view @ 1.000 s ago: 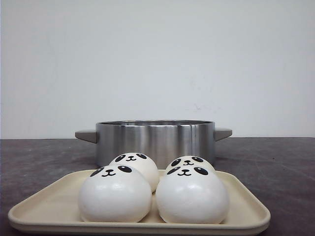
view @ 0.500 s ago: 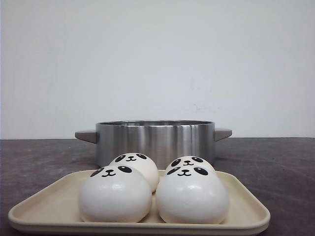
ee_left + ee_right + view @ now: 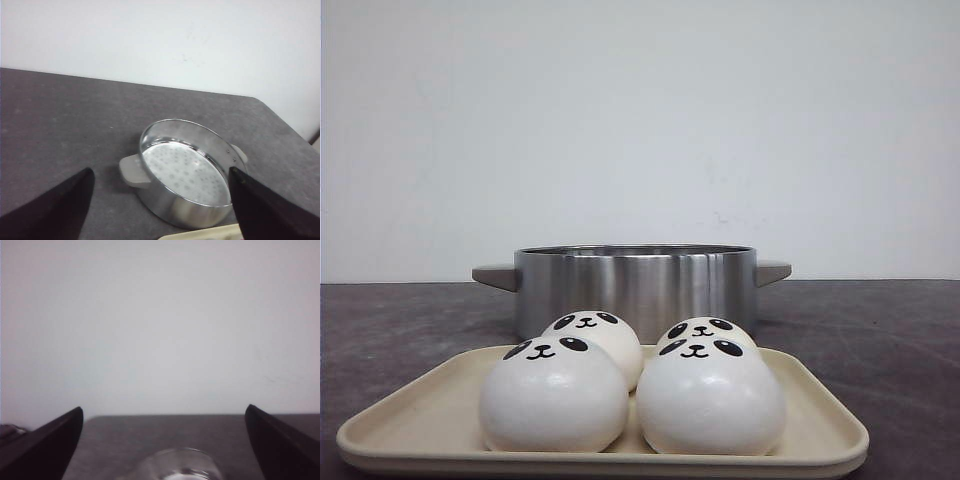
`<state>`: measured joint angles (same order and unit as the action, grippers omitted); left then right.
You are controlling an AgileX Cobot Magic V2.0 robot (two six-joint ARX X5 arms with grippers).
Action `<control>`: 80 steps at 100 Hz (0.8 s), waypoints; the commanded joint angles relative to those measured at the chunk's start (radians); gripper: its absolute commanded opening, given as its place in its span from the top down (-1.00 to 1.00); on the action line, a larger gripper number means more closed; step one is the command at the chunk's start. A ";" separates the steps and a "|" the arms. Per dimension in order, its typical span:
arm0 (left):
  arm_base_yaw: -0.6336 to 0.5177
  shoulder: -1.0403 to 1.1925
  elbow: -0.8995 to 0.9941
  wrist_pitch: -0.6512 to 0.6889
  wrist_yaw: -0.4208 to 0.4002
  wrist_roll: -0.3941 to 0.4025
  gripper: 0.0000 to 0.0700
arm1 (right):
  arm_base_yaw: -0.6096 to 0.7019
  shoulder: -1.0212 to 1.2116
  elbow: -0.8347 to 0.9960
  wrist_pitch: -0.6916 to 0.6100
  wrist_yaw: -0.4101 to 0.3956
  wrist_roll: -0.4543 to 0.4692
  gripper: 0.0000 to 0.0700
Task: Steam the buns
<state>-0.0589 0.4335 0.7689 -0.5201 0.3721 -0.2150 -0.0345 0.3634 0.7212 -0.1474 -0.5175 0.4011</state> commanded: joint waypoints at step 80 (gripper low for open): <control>-0.095 0.089 0.014 -0.005 -0.009 0.127 -0.51 | 0.838 0.791 0.418 -0.649 0.447 -0.096 -0.89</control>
<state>-0.1493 0.5186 0.7689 -0.5331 0.3653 -0.0956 0.7647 1.0889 1.1240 -0.8024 -0.0910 0.2184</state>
